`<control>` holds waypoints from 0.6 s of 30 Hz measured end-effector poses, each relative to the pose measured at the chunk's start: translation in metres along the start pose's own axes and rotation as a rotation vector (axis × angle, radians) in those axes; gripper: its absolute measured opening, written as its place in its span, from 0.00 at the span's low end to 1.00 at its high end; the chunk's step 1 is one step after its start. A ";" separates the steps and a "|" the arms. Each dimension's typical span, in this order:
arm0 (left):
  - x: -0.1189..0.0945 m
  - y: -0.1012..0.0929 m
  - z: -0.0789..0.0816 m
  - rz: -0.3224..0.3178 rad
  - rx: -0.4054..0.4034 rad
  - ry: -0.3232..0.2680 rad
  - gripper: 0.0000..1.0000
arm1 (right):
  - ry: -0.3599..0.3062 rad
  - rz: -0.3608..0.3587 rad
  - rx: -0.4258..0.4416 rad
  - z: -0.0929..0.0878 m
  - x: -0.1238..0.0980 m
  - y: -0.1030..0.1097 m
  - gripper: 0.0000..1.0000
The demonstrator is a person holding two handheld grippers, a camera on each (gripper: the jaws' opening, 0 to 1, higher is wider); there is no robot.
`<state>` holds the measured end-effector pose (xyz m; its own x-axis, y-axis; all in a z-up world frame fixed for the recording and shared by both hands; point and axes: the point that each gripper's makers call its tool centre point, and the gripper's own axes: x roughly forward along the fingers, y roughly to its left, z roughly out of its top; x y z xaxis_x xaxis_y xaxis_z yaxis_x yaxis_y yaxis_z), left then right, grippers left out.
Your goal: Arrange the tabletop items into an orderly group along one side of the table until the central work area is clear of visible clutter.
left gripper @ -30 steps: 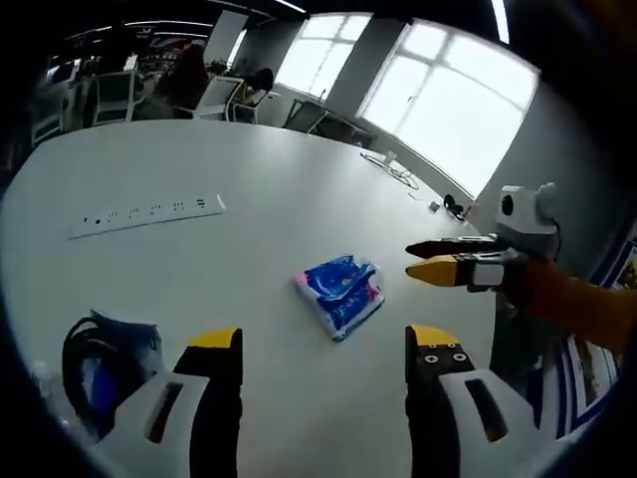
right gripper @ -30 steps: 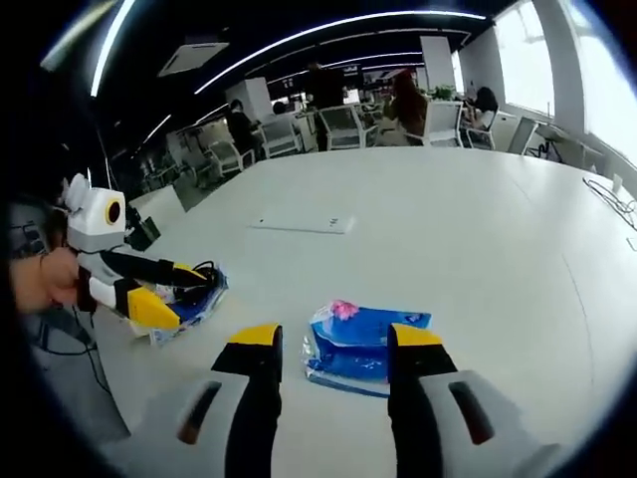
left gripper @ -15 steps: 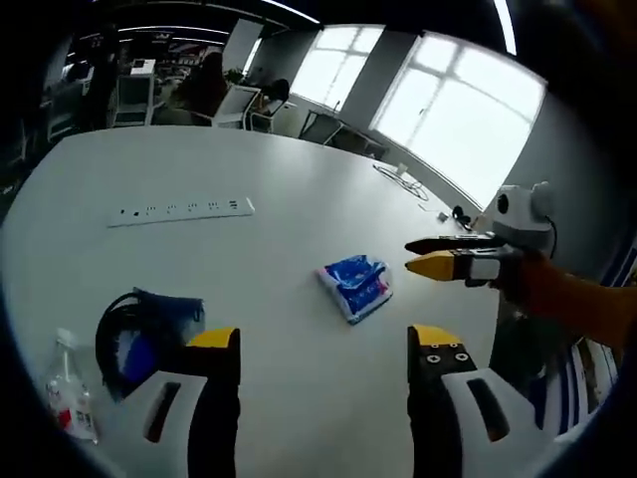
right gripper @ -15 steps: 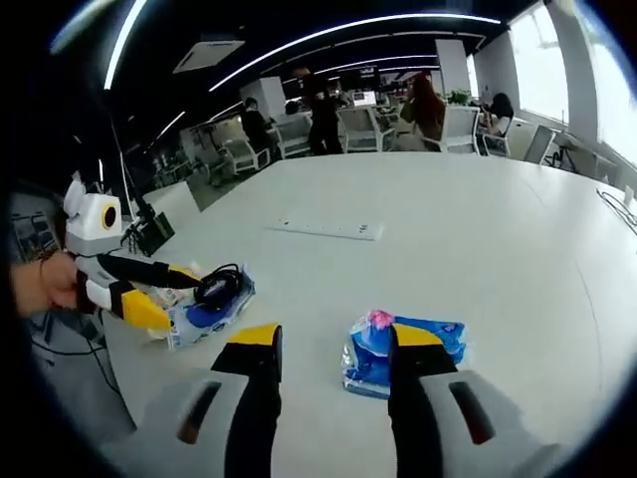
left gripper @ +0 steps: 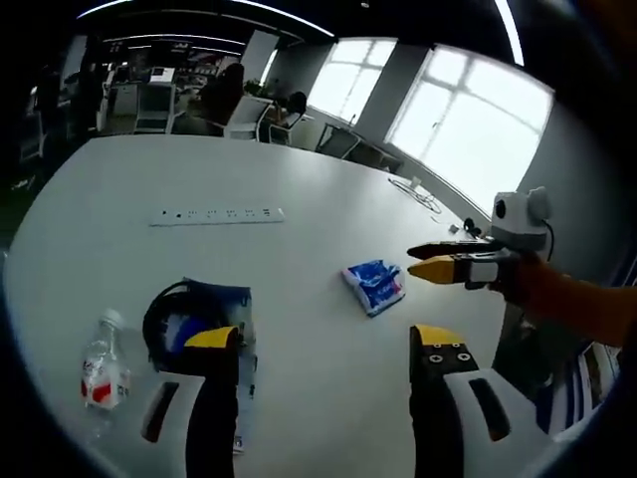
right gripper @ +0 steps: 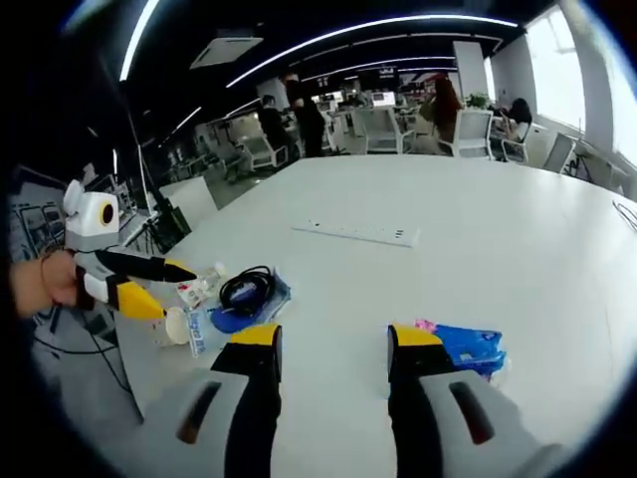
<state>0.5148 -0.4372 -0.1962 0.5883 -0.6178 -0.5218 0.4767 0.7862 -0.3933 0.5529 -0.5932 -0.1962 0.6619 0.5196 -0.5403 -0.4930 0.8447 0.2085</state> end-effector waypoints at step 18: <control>-0.064 0.037 -0.010 0.071 -0.053 -0.063 0.71 | 0.023 0.083 -0.055 0.010 0.033 0.066 0.40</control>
<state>0.4878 -0.3683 -0.1851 0.6600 -0.5593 -0.5016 0.3982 0.8266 -0.3976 0.5481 -0.5189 -0.1920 0.6045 0.5838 -0.5420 -0.5764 0.7902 0.2083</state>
